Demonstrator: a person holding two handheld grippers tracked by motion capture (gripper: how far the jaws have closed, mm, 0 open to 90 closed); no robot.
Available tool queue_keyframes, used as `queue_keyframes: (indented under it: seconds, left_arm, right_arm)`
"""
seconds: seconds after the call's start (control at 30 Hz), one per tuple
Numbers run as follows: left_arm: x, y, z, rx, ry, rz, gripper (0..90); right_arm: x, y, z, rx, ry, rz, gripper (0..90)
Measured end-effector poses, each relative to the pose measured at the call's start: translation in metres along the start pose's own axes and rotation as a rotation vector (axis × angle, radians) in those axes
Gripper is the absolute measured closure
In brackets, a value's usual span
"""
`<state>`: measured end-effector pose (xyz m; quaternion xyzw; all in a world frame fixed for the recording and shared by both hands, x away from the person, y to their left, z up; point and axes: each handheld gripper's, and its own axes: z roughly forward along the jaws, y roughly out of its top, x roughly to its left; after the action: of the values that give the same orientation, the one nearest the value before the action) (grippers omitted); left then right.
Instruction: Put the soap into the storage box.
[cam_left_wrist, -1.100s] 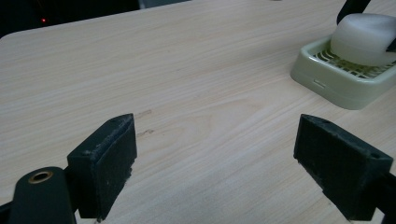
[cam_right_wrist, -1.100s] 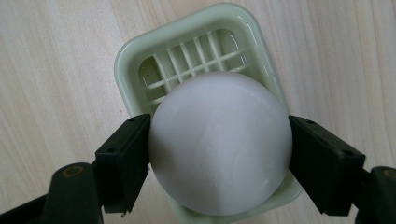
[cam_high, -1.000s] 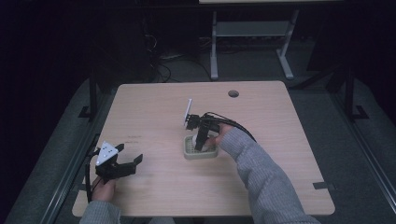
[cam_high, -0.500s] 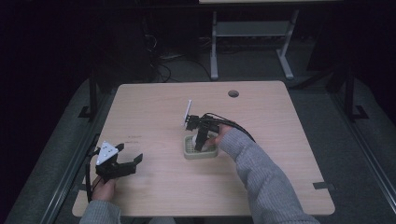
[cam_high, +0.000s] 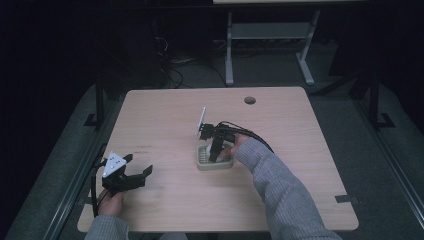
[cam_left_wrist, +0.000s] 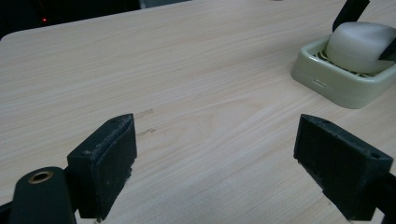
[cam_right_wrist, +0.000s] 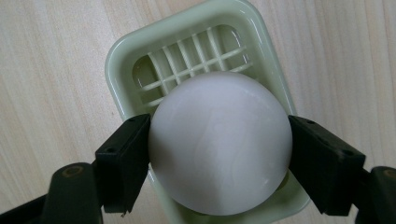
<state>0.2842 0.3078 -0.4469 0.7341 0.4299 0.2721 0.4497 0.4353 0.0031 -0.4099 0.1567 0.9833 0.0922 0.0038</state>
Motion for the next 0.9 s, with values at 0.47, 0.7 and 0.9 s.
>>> queue_keyframes:
  seconds: [0.47, 0.7, 0.9]
  left_arm:
    - [-0.0003, -0.0001, -0.0008, -0.001, -0.002, -0.003, 12.8]
    - [-0.0005, -0.0002, -0.0004, -0.003, 0.000, -0.003, 12.8]
    - [-0.0008, 0.0000, -0.0006, -0.001, 0.000, 0.000, 12.8]
  right_arm:
    - [0.0004, 0.0000, 0.0001, 0.003, -0.004, 0.004, 23.8]
    - [-0.0017, -0.0011, -0.0009, -0.003, 0.012, 0.021, 23.4]
    - [-0.0018, -0.0024, -0.0031, -0.007, 0.021, 0.030, 21.4]
